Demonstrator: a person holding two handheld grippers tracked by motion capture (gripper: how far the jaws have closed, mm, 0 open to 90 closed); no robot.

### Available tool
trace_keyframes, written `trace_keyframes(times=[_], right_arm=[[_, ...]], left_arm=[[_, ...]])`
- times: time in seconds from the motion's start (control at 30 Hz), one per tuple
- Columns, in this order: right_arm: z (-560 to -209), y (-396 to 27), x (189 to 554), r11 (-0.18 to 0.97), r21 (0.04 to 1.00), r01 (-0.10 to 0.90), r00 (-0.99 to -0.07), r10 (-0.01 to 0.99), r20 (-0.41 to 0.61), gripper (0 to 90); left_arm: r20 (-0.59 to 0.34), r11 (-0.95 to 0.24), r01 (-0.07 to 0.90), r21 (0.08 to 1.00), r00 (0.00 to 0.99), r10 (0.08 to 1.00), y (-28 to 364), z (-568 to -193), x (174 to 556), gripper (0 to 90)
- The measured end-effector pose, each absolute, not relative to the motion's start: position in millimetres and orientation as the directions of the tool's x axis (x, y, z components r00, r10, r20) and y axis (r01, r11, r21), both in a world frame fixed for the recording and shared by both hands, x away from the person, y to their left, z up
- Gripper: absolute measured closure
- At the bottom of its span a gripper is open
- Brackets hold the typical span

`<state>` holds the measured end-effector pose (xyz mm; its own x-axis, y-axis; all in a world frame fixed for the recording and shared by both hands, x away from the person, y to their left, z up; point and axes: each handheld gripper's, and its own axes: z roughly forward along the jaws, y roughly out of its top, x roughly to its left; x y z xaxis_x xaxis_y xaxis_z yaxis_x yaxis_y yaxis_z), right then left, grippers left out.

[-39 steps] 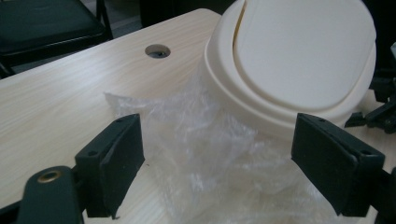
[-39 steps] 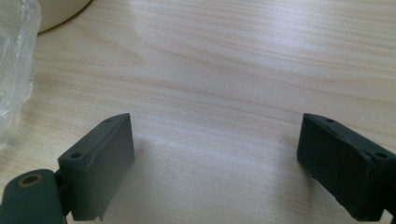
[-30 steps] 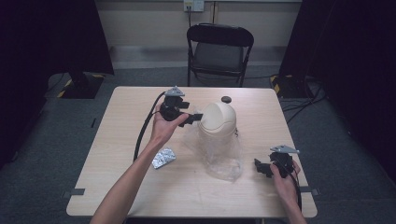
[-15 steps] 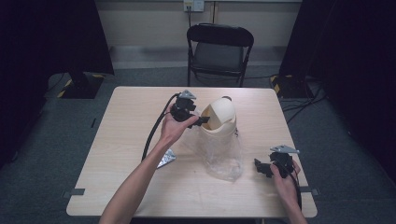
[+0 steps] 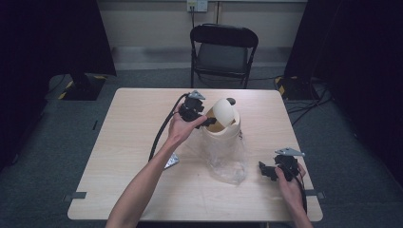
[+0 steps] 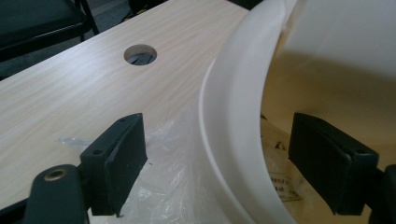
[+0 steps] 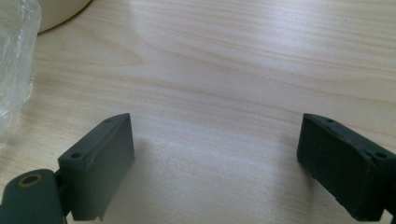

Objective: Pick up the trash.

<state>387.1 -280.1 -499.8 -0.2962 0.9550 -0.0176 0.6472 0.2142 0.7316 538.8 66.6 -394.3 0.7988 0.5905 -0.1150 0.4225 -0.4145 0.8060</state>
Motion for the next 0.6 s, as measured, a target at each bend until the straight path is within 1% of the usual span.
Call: trace_keyframes(times=[0.03,0.1,0.17,0.2,0.27,0.33,0.37,0.4,0.43,0.53,0.57,0.6], right_arm=[[-500,-280,387,0.211,0.732,0.648,-0.294,0.956,-0.015,10.3],[-500,-280,387,0.214,0.732,0.647,-0.296,0.955,-0.017,10.3],[-500,-280,387,0.212,0.732,0.648,-0.296,0.955,-0.015,10.3],[-500,-280,387,0.214,0.732,0.647,-0.299,0.954,-0.014,10.3],[-500,-280,388,0.216,0.731,0.647,-0.303,0.953,-0.013,10.2],[-500,-280,388,0.216,0.731,0.647,-0.303,0.953,-0.013,10.3],[-500,-280,388,0.216,0.731,0.647,-0.303,0.953,-0.013,10.3],[-500,-280,388,0.216,0.731,0.647,-0.303,0.953,-0.013,10.3],[-500,-280,388,0.215,0.731,0.647,-0.303,0.953,-0.013,10.3],[-500,-280,388,0.215,0.731,0.647,-0.303,0.953,-0.013,10.3],[-500,-280,388,0.216,0.731,0.647,-0.303,0.953,-0.013,10.3],[-500,-280,388,0.216,0.731,0.647,-0.303,0.953,-0.013,10.3]], left_arm=[[-0.136,-0.407,0.437,0.802,0.797,0.588,69,-394,539,18.2],[-0.121,-0.414,0.431,0.802,0.795,0.594,72,-392,538,17.5],[-0.145,-0.397,0.434,0.809,0.801,0.581,78,-389,535,16.9],[-0.145,-0.397,0.434,0.809,0.801,0.581,78,-389,535,17.0],[-0.117,-0.421,0.417,0.806,0.808,0.577,83,-385,529,16.9],[-0.118,-0.413,0.41,0.813,0.811,0.573,86,-384,528,16.8],[-0.132,-0.381,0.409,0.829,0.805,0.578,96,-381,524,16.8],[-0.132,-0.381,0.409,0.829,0.805,0.578,96,-381,524,16.9],[-0.138,-0.363,0.406,0.839,0.803,0.58,107,-377,521,16.9],[-0.132,-0.354,0.4,0.846,0.799,0.587,116,-376,517,16.8],[-0.12,-0.334,0.388,0.859,0.787,0.606,128,-377,511,16.9],[-0.12,-0.334,0.388,0.859,0.787,0.606,128,-377,511,17.0]])
